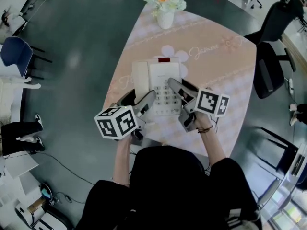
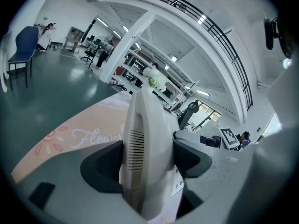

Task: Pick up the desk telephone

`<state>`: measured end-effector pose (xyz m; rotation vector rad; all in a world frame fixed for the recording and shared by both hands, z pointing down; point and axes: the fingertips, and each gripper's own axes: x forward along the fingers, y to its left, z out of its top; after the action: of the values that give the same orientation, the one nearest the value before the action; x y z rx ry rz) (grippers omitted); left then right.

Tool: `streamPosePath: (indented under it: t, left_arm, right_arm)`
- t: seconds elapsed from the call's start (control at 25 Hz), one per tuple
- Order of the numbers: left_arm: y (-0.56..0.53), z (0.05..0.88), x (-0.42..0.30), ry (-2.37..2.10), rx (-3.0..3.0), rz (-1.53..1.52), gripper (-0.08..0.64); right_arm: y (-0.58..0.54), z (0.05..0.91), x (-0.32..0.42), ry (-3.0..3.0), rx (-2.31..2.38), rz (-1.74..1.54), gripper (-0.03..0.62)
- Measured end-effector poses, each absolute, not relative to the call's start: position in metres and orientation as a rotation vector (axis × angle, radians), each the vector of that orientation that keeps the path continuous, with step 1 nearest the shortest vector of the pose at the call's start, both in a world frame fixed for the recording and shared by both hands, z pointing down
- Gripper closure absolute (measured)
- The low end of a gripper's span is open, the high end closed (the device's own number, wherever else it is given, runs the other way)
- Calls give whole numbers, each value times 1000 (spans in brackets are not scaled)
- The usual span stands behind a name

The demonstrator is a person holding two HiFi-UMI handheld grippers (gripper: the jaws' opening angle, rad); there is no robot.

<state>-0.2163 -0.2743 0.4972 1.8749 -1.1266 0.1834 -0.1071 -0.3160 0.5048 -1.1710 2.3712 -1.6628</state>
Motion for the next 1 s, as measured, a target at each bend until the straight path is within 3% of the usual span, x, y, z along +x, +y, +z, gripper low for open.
streamPosePath:
  t: [1.0]
  left_arm:
    - [-219,416,-207,-1197,1965,125,236]
  right_arm:
    - [-264,416,-103,2383,-1036,-1470,368]
